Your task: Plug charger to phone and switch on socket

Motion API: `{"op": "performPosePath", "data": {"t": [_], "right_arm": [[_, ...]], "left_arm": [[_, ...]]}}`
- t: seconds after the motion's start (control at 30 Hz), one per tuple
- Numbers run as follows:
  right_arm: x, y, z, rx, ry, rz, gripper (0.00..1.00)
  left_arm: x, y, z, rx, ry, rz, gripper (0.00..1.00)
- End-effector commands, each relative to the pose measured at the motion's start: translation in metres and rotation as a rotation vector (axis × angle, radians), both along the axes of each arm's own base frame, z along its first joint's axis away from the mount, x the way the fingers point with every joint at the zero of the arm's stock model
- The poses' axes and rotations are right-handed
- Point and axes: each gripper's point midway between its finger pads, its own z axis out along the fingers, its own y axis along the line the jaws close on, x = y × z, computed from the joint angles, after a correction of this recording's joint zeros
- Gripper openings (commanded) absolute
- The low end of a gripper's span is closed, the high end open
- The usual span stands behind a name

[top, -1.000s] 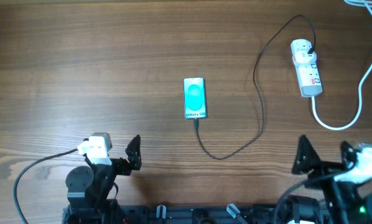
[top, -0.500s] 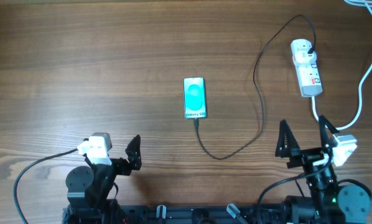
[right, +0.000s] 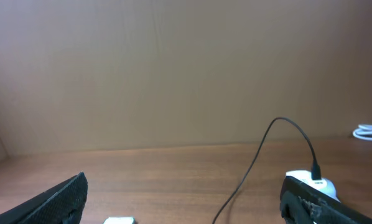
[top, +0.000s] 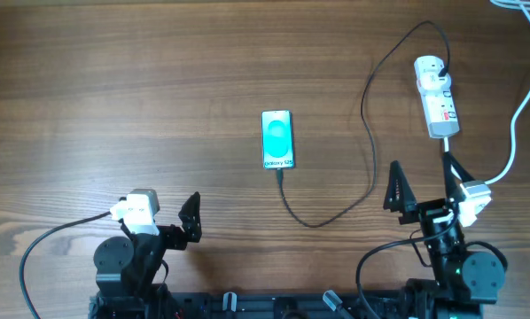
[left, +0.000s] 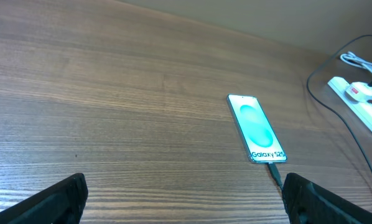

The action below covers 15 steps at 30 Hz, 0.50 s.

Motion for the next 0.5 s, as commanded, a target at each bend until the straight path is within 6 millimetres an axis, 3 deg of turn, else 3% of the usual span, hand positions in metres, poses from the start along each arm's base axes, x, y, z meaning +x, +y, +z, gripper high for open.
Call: {"op": "performPosePath", "data": {"t": [0.0, 0.47], "right_arm": [[-0.001, 0.004, -0.003, 0.007, -0.009, 0.026, 1.00], [0.010, -0.006, -0.033, 0.040, 0.012, -0.026, 1.00]], "left_arm": [[0.000, 0.001, 0.000, 0.015, -0.008, 0.001, 1.00], [0.000, 0.001, 0.000, 0.015, -0.008, 0.001, 1.00]]}}
